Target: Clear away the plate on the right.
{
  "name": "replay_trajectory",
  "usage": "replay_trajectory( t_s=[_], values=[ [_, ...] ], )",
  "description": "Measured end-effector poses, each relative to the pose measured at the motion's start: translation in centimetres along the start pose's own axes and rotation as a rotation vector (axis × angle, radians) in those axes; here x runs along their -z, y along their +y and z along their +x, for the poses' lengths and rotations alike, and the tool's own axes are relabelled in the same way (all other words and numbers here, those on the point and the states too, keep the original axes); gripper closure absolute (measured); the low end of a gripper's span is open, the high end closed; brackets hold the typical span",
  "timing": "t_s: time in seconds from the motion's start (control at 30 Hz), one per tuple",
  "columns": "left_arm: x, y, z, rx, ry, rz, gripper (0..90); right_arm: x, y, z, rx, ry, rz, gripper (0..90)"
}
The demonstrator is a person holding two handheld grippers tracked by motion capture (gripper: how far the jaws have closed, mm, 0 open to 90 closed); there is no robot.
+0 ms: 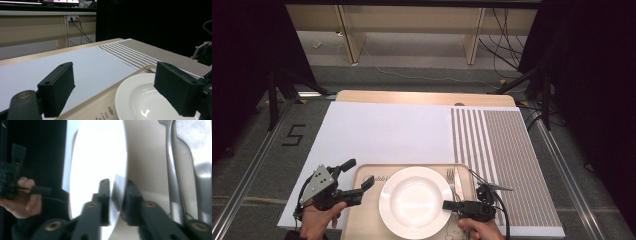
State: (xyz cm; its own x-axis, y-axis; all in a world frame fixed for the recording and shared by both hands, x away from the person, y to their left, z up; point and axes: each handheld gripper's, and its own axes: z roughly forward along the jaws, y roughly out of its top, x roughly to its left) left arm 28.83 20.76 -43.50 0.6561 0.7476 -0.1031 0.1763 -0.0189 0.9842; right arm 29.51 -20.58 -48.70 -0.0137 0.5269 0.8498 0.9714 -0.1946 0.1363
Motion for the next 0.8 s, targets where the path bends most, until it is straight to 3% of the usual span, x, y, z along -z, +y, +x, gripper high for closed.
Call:
replay_trajectory(
  t_s=[0.13, 0.17, 0.23, 0.4, 0.6, 0.8],
  values=[
    [0.0, 0.0, 0.0, 0.000, -0.001, 0.002, 16.0, -0.1, 0.0, 0.7, 0.060, -0.036, 0.031, 60.8],
    [0.0, 0.0, 0.0, -0.001, 0.001, 0.003, 16.0, -0.1, 0.0, 0.8, 0.095, -0.040, 0.033, 59.0],
    [0.0, 0.0, 0.0, -0.001, 0.000, 0.003, 16.0, -0.2, -0.1, 1.1, 0.104, -0.063, 0.039, 56.2],
    [0.0, -0.1, 0.0, 0.000, 0.000, 0.006, 16.0, 0.0, 0.0, 2.0, 0.182, -0.121, 0.048, 46.6],
    [0.0, -0.1, 0.0, 0.001, 0.000, 0.006, 16.0, 0.5, 0.7, 2.5, 0.249, -0.163, 0.048, 38.8],
    [-0.1, -0.1, 0.0, 0.005, 0.000, 0.010, 16.0, 1.1, 0.9, 3.2, 0.424, -0.196, -0.002, 28.9]
  ],
)
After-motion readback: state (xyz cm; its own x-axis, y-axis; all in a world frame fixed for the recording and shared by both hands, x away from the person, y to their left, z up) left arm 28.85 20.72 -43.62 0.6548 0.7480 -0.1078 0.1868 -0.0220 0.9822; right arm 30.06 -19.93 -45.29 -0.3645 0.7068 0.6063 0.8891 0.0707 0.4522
